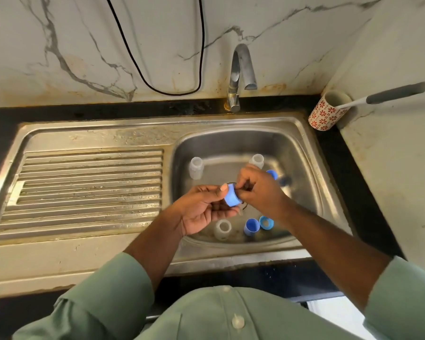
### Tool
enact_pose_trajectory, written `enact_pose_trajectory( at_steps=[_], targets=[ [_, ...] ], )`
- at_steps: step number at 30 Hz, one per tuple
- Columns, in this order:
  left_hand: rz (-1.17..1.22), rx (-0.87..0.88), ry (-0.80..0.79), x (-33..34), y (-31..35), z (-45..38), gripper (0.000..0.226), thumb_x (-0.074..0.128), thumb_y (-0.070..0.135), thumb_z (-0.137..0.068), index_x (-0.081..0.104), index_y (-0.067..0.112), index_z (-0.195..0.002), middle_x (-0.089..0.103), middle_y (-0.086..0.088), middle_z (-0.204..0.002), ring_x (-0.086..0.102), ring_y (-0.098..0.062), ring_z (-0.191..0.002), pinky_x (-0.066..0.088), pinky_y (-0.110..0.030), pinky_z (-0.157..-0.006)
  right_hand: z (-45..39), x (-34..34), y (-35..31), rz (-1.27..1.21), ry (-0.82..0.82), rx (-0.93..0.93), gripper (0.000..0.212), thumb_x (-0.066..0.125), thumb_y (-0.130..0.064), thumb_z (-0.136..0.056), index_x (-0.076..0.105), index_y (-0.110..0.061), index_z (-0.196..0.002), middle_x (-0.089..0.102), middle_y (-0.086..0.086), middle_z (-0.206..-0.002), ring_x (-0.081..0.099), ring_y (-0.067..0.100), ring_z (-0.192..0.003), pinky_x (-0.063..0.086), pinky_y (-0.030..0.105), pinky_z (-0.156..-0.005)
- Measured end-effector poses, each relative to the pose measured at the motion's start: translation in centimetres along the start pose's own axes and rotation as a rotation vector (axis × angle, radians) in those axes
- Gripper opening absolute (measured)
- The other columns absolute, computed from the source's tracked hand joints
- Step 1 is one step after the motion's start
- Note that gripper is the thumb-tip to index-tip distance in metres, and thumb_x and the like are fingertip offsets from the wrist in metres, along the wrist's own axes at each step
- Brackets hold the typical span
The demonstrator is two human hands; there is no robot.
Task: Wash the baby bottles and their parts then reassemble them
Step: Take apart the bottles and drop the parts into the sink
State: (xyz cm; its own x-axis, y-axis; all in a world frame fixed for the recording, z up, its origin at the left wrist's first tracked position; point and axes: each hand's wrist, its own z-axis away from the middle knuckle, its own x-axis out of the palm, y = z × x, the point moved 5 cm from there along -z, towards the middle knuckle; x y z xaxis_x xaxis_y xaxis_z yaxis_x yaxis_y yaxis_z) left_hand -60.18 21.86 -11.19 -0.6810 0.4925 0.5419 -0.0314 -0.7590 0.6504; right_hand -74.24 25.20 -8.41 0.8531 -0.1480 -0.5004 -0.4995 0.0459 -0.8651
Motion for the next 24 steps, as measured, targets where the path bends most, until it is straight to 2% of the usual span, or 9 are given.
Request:
enact_pose_trajectory(
  at_steps=[2,5,9,11,13,16,20,22,24],
  targets=[
    [0.007,0.03,-0.043,0.4,0.9,0.1,0.033,0.058,0.022,-0.085,0.068,0.0,-0.108,0.074,-0.02,-0.095,0.074,-0.025,-0.08,0.062,-0.032,-0.072,-0.4,-0.3,-0.3,-0.101,0.008,0.115,0.019,0.061,-0.001,-0.068,0.049,-0.015,-0.07,0.046,-0.005,-0.07,0.041,0.001,-0.058,0.036,0.015,-0.055],
    [-0.013,0.043,-0.068,0.5,1.8,0.3,0.033,0.059,0.022,-0.086,0.069,0.003,-0.11,0.074,-0.018,-0.094,0.074,-0.023,-0.081,0.062,-0.032,-0.075,-0.8,-0.1,-0.4,-0.216,-0.016,0.202,0.03,0.059,0.006,-0.068,0.052,-0.019,-0.081,0.049,-0.009,-0.075,0.045,0.003,-0.06,0.04,0.017,-0.054],
    [0.022,0.012,0.021,-0.6,1.0,0.3,0.038,0.065,0.025,-0.082,0.069,0.002,-0.111,0.073,-0.02,-0.097,0.074,-0.025,-0.082,0.062,-0.031,-0.074,-0.6,0.5,0.1,-0.175,-0.059,0.258,0.033,0.061,0.007,-0.075,0.061,-0.022,-0.091,0.058,-0.004,-0.085,0.05,0.0,-0.059,0.043,0.017,-0.053],
    [0.031,-0.007,0.073,-1.0,0.2,0.2,0.041,0.067,0.027,-0.079,0.068,0.001,-0.111,0.074,-0.02,-0.096,0.074,-0.025,-0.079,0.062,-0.03,-0.071,-0.3,1.1,0.3,-0.234,-0.104,0.321,0.034,0.059,0.007,-0.08,0.065,-0.022,-0.097,0.062,-0.003,-0.089,0.055,0.007,-0.06,0.045,0.02,-0.048],
    [0.051,-0.019,0.143,-1.7,-0.3,0.0,0.045,0.07,0.028,-0.077,0.067,-0.002,-0.11,0.074,-0.02,-0.094,0.074,-0.024,-0.076,0.062,-0.029,-0.066,-0.1,1.7,0.7,-0.272,-0.098,0.376,0.031,0.058,0.009,-0.08,0.067,-0.015,-0.098,0.065,0.0,-0.085,0.056,0.016,-0.059,0.045,0.024,-0.046],
    [0.081,-0.025,0.235,-3.1,-0.9,-0.4,0.041,0.074,0.026,-0.075,0.067,-0.001,-0.104,0.074,-0.019,-0.091,0.074,-0.024,-0.074,0.06,-0.028,-0.061,0.0,2.4,1.4,-0.278,-0.057,0.384,0.024,0.065,0.009,-0.078,0.068,-0.009,-0.094,0.066,0.01,-0.08,0.057,0.024,-0.058,0.05,0.034,-0.053],
    [0.047,-0.02,0.347,-5.3,-0.9,-1.6,0.02,0.073,0.016,-0.085,0.064,0.006,-0.1,0.073,-0.016,-0.092,0.074,-0.024,-0.074,0.06,-0.029,-0.062,0.0,4.0,3.5,-0.465,-0.173,0.449,0.031,0.075,0.002,-0.08,0.067,-0.007,-0.108,0.07,0.018,-0.099,0.069,0.026,-0.078,0.06,0.036,-0.07],
    [-0.012,0.001,0.384,-6.6,-0.5,-2.6,0.028,0.076,0.012,-0.083,0.061,0.009,-0.105,0.072,-0.015,-0.095,0.073,-0.027,-0.076,0.061,-0.034,-0.066,-0.3,4.8,4.6,-0.551,-0.143,0.489,0.029,0.075,-0.003,-0.082,0.067,-0.005,-0.11,0.07,0.02,-0.098,0.071,0.028,-0.081,0.06,0.036,-0.075],
    [-0.065,0.007,0.408,-7.4,-0.1,-3.9,0.035,0.077,0.009,-0.083,0.061,0.013,-0.114,0.072,-0.017,-0.099,0.073,-0.03,-0.08,0.062,-0.038,-0.071,-1.3,5.5,5.8,-0.553,-0.066,0.535,0.023,0.074,-0.005,-0.082,0.069,-0.007,-0.104,0.071,0.018,-0.091,0.071,0.026,-0.072,0.061,0.035,-0.071]
  ],
)
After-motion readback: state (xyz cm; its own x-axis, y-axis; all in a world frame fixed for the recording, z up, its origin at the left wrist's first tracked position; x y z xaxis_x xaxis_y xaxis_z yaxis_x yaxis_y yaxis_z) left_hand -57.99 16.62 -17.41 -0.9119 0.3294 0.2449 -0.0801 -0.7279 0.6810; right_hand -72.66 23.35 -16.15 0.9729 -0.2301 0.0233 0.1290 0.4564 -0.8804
